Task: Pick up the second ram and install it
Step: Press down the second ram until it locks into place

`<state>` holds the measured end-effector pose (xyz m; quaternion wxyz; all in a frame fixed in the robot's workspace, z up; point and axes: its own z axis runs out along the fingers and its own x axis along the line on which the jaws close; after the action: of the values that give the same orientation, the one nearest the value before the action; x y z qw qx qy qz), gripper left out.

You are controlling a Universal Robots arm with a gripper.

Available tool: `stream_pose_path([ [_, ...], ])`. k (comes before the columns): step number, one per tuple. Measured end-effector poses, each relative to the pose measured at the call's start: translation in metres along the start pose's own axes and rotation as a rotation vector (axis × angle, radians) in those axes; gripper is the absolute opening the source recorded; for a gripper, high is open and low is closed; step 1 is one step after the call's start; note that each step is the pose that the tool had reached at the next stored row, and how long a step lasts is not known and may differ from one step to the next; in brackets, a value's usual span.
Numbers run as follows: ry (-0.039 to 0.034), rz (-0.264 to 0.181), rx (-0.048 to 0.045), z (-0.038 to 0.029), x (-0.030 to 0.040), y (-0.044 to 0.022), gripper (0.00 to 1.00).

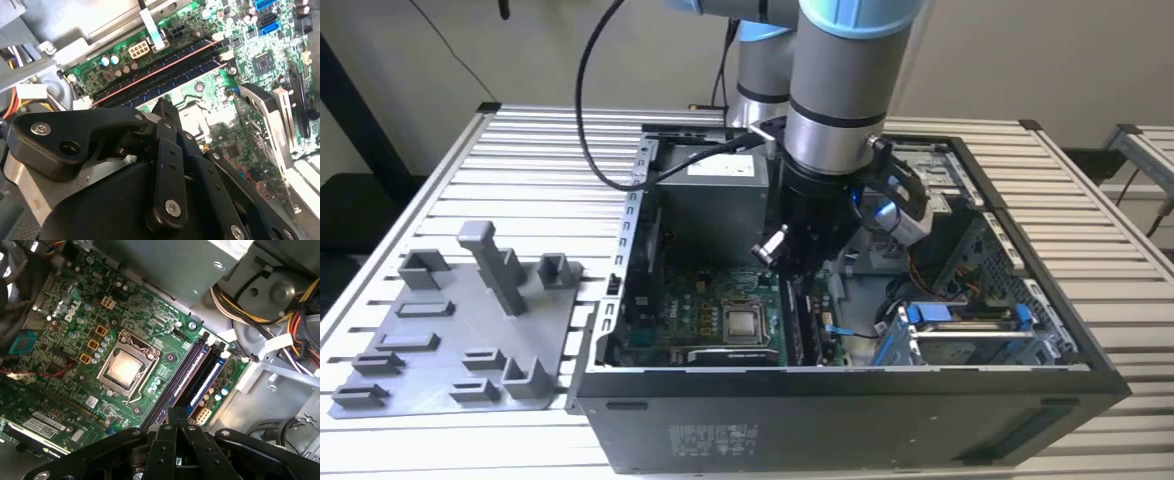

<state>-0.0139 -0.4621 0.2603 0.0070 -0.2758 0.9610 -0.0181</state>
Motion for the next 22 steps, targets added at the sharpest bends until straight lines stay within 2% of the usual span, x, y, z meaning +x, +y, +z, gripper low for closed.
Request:
stream_pose_path([
  [5, -0.0032, -0.084, -0.0003, 0.0002, 0.0008, 0.0005, 0.11],
  [10, -0.0036, -0.093, -0.0003, 0.0001, 0.0039, 0.0024, 0.11],
  [11, -0.0041, -0.107, -0.0004, 0.0001, 0.0041, 0.0025, 0.11],
  [22, -0.0165, -0.305, 0.0024, 0.0005, 0.0042, 0.0026, 0.11],
])
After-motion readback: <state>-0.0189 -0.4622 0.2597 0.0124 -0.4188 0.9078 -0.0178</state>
